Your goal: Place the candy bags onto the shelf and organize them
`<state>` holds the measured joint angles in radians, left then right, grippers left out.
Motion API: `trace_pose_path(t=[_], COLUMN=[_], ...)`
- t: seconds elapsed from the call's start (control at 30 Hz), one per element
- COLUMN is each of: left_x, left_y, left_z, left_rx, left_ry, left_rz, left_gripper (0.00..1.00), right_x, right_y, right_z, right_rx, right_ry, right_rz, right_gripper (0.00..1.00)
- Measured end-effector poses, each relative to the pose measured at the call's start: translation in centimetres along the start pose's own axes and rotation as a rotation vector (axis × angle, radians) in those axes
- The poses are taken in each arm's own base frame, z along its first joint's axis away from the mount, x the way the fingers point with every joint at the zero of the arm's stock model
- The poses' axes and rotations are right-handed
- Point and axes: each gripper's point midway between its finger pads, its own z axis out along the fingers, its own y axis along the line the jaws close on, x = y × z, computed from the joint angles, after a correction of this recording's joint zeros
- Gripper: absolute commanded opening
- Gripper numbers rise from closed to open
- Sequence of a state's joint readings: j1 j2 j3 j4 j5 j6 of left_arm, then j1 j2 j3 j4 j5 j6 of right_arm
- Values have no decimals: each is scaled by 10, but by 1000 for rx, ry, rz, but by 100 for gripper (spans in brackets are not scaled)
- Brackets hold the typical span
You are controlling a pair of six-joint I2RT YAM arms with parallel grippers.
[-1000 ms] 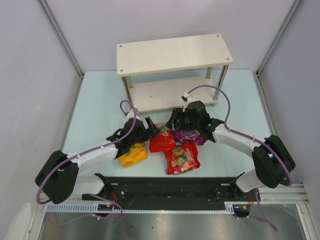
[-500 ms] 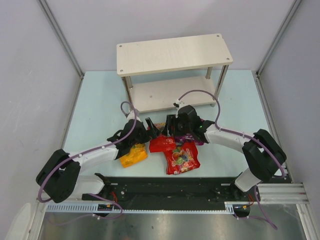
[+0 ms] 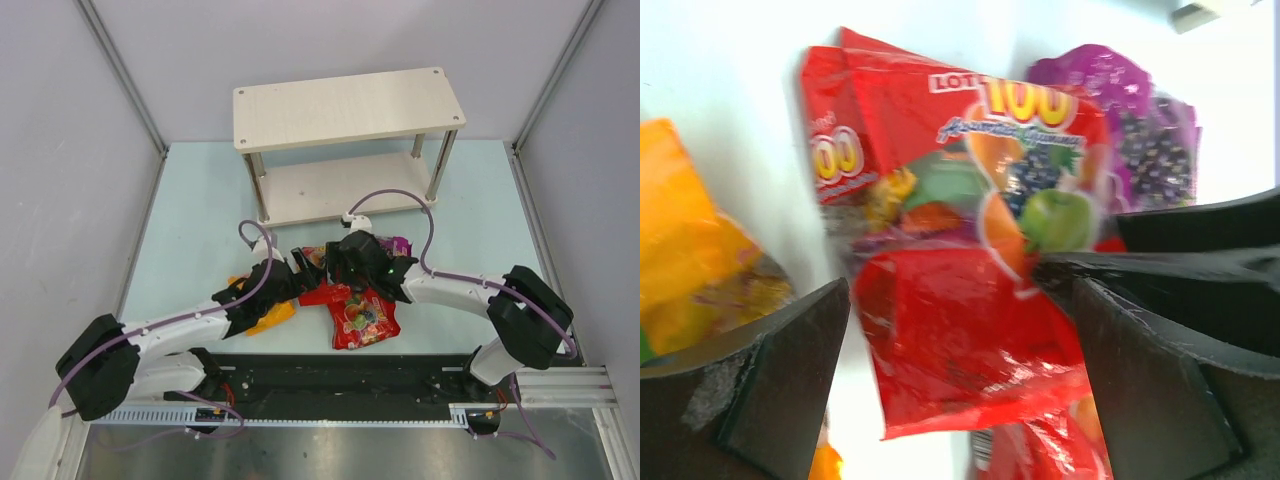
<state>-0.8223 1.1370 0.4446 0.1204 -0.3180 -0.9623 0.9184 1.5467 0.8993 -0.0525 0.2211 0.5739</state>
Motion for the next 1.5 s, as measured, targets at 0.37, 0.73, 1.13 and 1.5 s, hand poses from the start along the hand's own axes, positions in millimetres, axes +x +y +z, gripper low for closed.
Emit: trace_pose_path(t=[0.37,0.73,1.13,1.5], left_x=[13,22,17,-32], left_y=[-3,-4,-21,-58], left_z=[4,11,3,-12], left_rx=[14,15,38,87], left_ry=[-15,-15,-42,-216], left_rz=[-28,-34,60,219], left_gripper=[89,24,0,0], right_x=[4,6,-4,-62], right_y=[-2,1,3,12], right_z=[3,4,-7,-36], right_rx=[-1,-40,-69,-104], right_ry=[-22,-26,-70,-285], right_rz=[31,55,-15,-109], right_gripper=[54,0,0,0])
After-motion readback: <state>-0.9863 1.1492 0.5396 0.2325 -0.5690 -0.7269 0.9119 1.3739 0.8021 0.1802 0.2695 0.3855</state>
